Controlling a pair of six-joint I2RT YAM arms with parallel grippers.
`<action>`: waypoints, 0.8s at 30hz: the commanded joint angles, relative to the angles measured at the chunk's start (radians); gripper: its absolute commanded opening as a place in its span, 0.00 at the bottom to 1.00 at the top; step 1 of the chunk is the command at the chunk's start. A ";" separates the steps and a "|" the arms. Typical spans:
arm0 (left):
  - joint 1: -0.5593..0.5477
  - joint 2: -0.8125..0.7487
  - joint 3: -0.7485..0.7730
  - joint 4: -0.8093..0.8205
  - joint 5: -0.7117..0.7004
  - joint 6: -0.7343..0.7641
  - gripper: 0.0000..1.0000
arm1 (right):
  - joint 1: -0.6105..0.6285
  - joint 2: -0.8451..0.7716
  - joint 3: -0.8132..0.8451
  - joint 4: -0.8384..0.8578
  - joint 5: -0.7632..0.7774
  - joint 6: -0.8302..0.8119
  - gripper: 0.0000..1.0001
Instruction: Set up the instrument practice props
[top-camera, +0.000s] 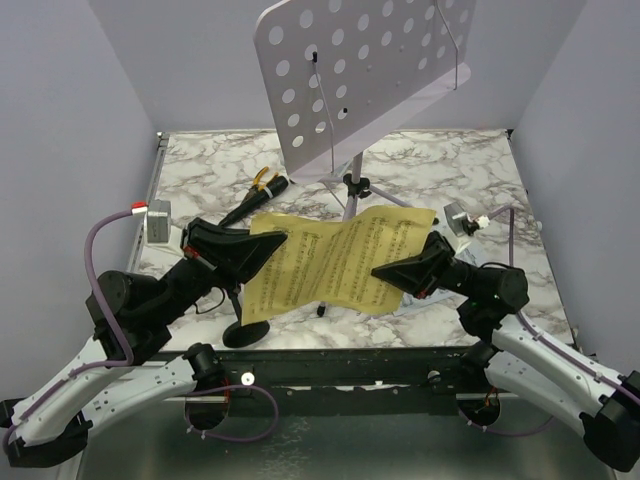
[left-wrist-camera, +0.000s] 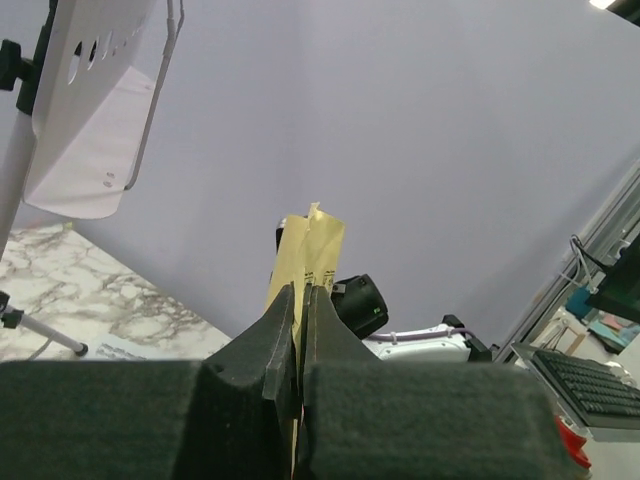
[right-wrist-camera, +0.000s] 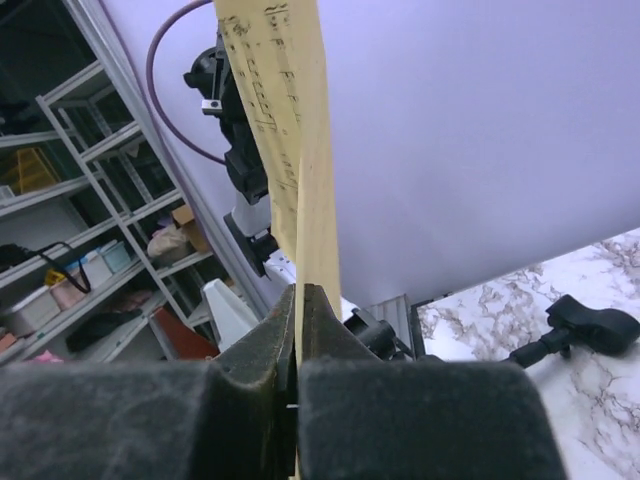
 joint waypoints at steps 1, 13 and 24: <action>0.003 -0.017 0.001 -0.164 -0.061 -0.011 0.16 | 0.005 -0.067 -0.003 -0.161 0.084 -0.048 0.01; 0.003 -0.096 0.127 -0.772 -0.207 -0.033 0.96 | 0.005 -0.224 0.391 -1.375 0.266 -0.515 0.00; 0.002 0.027 0.188 -0.796 -0.079 0.070 0.97 | 0.004 0.194 0.679 -1.951 0.092 -0.718 0.01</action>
